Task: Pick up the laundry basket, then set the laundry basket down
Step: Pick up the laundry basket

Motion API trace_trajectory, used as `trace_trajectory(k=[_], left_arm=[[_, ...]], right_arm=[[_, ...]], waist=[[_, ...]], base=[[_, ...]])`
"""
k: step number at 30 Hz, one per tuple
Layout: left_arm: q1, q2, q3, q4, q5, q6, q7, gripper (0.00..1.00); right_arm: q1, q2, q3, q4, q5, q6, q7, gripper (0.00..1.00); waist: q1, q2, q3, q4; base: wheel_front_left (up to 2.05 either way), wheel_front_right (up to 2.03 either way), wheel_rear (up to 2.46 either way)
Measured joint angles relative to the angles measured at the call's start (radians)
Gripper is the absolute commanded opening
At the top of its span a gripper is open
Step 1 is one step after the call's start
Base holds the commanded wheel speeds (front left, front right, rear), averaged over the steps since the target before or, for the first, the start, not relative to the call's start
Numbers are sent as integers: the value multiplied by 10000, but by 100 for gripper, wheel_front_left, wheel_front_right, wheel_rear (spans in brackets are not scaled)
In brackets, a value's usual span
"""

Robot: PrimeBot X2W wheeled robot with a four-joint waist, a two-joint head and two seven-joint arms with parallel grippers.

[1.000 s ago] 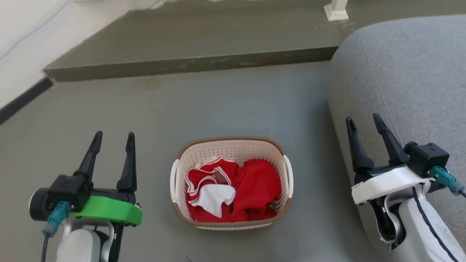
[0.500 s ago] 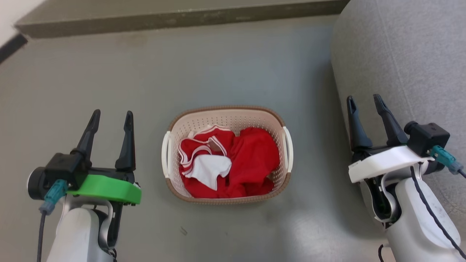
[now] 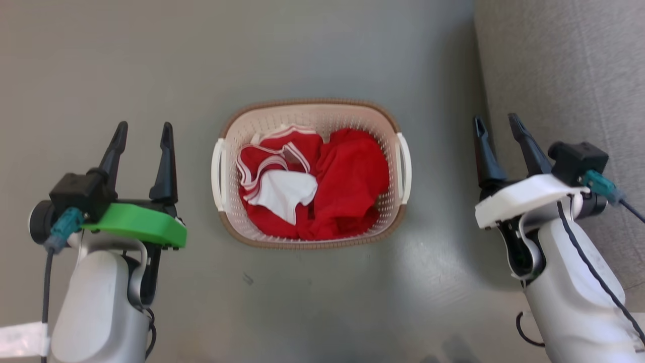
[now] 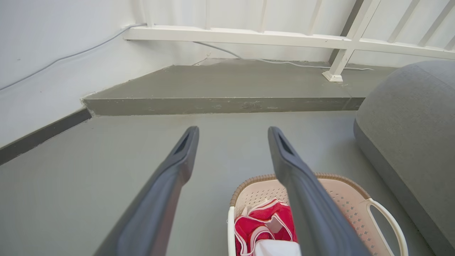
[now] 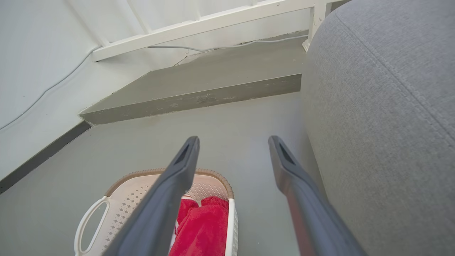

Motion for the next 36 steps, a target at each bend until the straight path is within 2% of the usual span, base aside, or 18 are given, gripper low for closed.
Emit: trace_trajectory(k=[6,24,36], left_arm=[[-646,128,-150,754,-213,0,0,100],[-2869,245,-1490,3118,-1177,-4,4,100],[-4132,384,-2144,4357,-1939,-46,136,100]], right_arm=[[-740,107,69,709,44,69,0,100],[-3013,213,474,2936,270,119,33,100],[-4005,228,903,4184,642,318,59,100]], waist=[[0,0,688,38],[0,0,2820,99],[0,0,3952,114]], base=[[0,0,0],[0,0,0],[0,0,0]])
